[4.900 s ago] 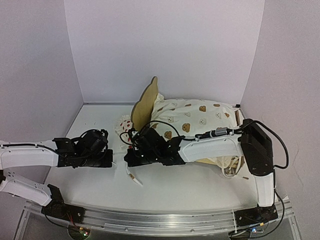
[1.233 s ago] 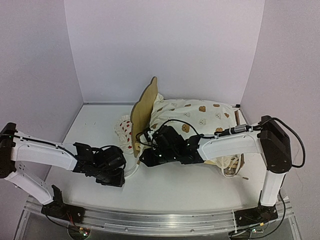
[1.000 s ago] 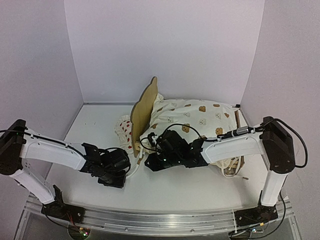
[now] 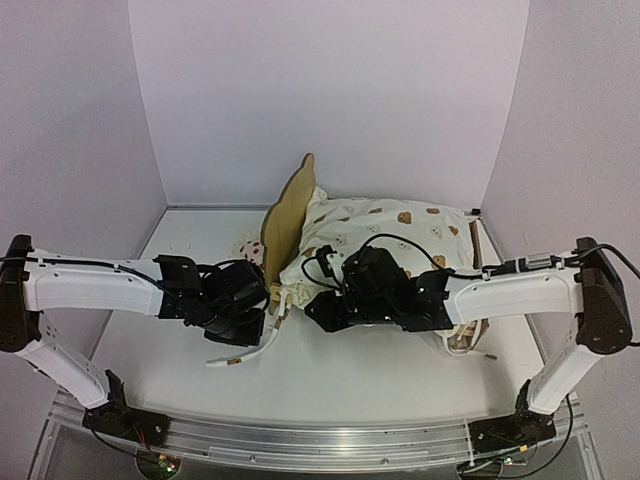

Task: Set up the pet bed

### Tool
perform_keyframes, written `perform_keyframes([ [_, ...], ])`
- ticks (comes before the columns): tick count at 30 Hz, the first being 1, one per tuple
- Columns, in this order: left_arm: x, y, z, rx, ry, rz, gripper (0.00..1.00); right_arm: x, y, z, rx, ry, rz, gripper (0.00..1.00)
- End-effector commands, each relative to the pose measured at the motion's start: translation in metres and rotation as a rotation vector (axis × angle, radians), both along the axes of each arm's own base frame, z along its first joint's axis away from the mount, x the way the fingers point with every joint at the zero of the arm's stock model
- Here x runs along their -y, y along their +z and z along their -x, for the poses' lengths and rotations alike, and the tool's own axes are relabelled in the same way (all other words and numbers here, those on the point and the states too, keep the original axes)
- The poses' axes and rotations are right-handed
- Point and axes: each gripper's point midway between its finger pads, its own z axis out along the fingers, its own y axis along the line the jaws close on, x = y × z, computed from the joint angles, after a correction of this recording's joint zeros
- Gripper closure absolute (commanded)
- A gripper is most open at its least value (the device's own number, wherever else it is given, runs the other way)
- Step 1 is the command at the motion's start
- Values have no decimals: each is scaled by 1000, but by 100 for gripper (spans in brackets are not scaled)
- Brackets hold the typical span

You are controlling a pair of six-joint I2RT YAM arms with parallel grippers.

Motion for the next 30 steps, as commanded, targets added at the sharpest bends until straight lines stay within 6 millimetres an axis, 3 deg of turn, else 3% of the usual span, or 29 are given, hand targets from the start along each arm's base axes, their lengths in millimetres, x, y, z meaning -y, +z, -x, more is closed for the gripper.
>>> perform_keyframes([
  [1,22,10,18,-51,-105,71,100,15,13,-2,53,-32,8,80],
  [5,50,11,34,-97,-197,162,100,24,15,-2,67,-49,16,80],
  [10,79,-4,50,-169,-287,232,100,32,15,-1,69,-60,22,80],
  [22,106,-87,53,-273,-312,177,99,41,7,1,66,-78,43,80],
  [25,105,-89,52,-277,-307,171,90,40,7,0,66,-76,44,81],
  [30,99,-75,55,-272,-309,175,67,37,10,-3,79,-75,44,81],
])
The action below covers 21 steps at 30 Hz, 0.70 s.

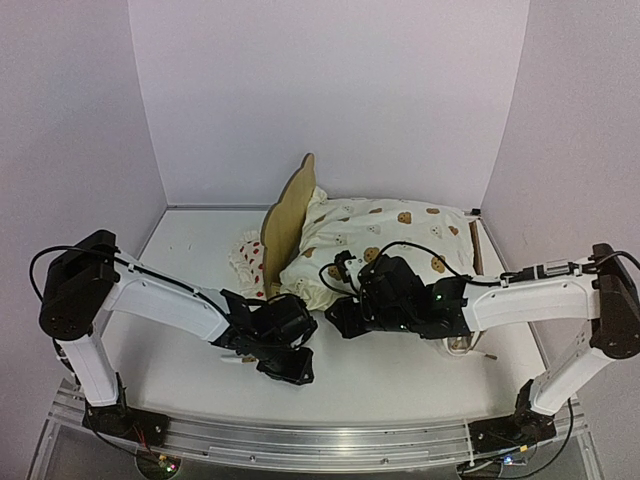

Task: Set up the pet bed

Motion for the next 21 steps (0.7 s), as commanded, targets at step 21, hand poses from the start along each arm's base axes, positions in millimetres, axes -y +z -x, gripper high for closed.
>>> perform_keyframes([
  [21,-146,71,-29,225,375,-262,40,-61,-6,-4,-65,123,-35,76],
])
